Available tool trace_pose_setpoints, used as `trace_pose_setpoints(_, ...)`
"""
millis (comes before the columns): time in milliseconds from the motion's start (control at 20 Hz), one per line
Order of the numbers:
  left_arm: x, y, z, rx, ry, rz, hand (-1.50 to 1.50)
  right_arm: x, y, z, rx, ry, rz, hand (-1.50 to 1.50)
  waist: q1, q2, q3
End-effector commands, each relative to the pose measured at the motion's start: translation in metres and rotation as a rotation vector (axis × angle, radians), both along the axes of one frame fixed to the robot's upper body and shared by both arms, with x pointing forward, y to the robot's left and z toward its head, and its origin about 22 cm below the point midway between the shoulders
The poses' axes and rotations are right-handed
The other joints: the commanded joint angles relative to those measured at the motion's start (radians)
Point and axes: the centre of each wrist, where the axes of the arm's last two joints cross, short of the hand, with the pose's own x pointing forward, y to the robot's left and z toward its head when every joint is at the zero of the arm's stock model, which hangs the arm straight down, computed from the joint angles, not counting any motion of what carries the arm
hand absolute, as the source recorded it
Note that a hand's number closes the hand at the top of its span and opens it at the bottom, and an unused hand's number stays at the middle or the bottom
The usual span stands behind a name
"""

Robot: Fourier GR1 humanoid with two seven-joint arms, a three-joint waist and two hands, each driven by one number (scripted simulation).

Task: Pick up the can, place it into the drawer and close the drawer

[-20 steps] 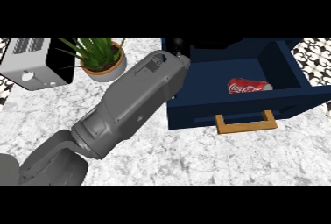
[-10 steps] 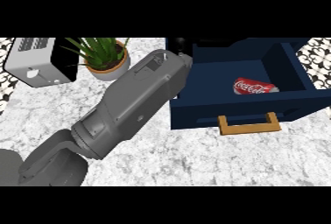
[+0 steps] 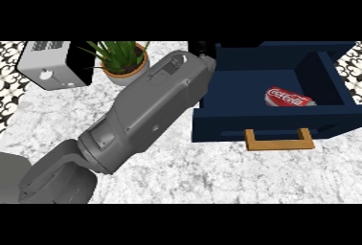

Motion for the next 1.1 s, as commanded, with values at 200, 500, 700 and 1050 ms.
trace_pose_setpoints(200, 0.002, 0.009, -0.014, -0.012, 0.04, -0.006, -1.5, 0.048, 0.047, -0.009, -0.203, -0.033, -0.047, -1.5, 0.038, -0.011, -0.001)
trace_pose_setpoints(500, 0.009, 0.021, 0.001, 0.005, 0.048, 0.007, -1.5, 0.11, 0.066, -0.013, -0.335, -0.043, -0.039, -1.5, 0.039, -0.013, -0.001)
trace_pose_setpoints(700, 0.009, 0.035, 0.005, 0.015, 0.034, 0.015, -1.5, 0.138, 0.079, -0.05, -0.446, -0.026, -0.036, -1.5, 0.058, -0.016, 0.0)
trace_pose_setpoints(1050, 0.005, 0.051, 0.0, 0.021, 0.048, 0.034, -1.5, 0.186, 0.096, -0.074, -0.669, 0.036, -0.076, -1.5, 0.076, -0.019, -0.001)
